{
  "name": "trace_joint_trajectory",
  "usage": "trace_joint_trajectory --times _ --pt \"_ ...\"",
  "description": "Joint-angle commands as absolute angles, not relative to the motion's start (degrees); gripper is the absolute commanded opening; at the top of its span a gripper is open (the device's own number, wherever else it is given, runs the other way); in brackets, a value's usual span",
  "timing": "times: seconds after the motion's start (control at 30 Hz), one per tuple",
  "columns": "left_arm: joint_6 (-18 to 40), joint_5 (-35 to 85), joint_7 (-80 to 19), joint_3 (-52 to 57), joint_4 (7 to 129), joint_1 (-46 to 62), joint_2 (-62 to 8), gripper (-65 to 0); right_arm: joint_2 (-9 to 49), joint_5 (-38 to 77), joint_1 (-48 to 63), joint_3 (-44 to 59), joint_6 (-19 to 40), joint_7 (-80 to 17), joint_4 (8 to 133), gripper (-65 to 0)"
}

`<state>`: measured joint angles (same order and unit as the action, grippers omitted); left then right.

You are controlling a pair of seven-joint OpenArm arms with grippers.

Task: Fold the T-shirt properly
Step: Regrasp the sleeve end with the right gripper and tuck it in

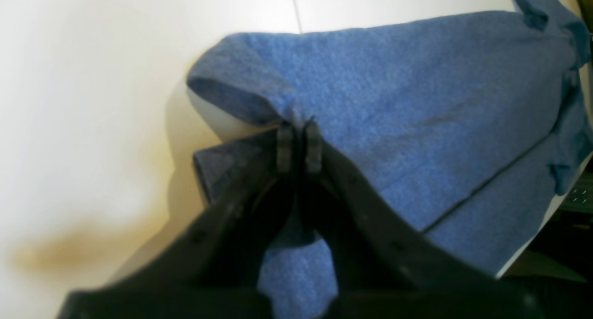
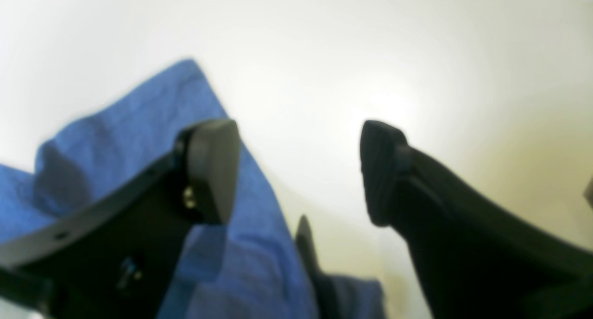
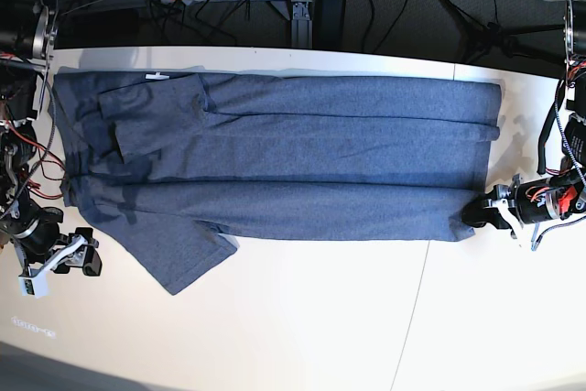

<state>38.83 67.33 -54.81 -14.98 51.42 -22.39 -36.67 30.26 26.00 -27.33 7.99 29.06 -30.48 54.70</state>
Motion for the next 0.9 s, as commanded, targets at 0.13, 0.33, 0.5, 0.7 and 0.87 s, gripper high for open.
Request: trace_joint_trajectory --times 0.13,0.33,0.5,0.7,0.87 --pt "40.0 68.3 -54.2 -14.5 52.2 -23.8 -37.8 -65.0 27.3 22.0 -37.5 8.1 31.1 -29.2 40.4 -24.1" --pt "40.0 68.3 -54.5 -14.5 52.2 -23.8 -37.8 -65.0 24.6 21.5 -44.4 8.1 31.3 -30.3 26.4 -24.1" --pt "40.0 68.3 -54.7 -14.5 52.2 -23.8 -38.2 -65.0 21.9 21.3 -44.2 8.1 31.3 -33.5 25.3 -24.3" --pt "40.0 68.4 -54.7 -14.5 52.2 -23.8 -38.2 -65.0 19.3 20.9 -44.3 8.1 31.4 -33.9 24.5 -24.3" --pt "40.0 68.4 -54.7 -14.5 52.2 -23.8 -38.3 -65.0 18.0 20.8 -44.3 8.1 31.6 -33.9 24.5 -24.3"
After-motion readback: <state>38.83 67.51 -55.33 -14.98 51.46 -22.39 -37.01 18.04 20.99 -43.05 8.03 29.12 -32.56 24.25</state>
